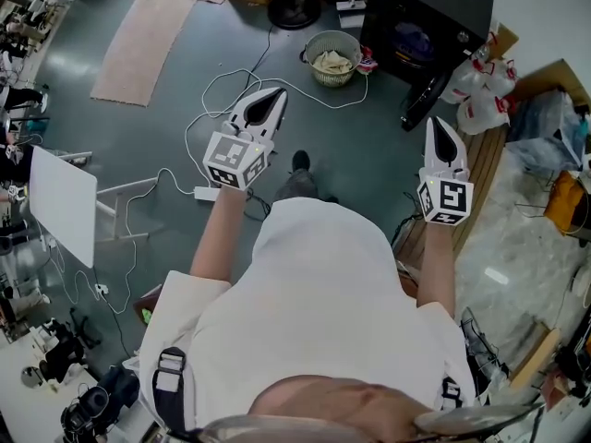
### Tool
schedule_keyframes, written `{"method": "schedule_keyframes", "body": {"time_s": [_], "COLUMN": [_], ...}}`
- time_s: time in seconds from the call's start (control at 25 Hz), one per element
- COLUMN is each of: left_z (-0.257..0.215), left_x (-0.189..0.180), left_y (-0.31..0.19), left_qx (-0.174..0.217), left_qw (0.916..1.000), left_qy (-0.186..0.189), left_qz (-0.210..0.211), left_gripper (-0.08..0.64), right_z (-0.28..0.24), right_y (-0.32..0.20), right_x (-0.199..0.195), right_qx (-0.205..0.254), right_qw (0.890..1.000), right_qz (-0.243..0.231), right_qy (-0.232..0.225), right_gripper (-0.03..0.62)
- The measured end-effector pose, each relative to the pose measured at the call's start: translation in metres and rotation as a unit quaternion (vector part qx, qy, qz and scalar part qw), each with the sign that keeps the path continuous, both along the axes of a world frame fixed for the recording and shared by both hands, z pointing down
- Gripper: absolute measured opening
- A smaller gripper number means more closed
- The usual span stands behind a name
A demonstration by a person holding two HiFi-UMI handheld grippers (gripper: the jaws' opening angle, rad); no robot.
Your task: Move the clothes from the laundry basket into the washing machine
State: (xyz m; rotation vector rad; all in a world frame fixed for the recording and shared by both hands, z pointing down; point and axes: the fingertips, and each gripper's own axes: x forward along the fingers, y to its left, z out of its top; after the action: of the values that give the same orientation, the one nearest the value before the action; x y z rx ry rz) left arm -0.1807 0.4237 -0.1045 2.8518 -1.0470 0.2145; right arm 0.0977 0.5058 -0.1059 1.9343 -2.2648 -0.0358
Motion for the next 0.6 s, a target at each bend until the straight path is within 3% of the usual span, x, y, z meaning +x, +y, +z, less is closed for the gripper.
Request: {"method": "schedule_keyframes", "body": {"time_s": [0.28,0.6], "left_z": [0.01,0.009], "left_x": [0.003,0.003], "left_y": [-0.048,-0.153], "left_qx": [0.003,0.013], "left_qw": [0.9998,0.9992], "left_qy": [-0.001,-0.007], "left_qz": [0.017,0.038], "left_gripper": [0.006,0.006], "right_z": [0.016,0.018], "right_y": [-0.04,-0.129], "right_x": [-0.001,-0.005], "right_qx": [-0.012,-0.017], "right_qw": [1.0,0.999], "right_qz": [0.016,0.036], "right_qy": [0.007,0.011], "right_gripper": [0.011,0.011]}}
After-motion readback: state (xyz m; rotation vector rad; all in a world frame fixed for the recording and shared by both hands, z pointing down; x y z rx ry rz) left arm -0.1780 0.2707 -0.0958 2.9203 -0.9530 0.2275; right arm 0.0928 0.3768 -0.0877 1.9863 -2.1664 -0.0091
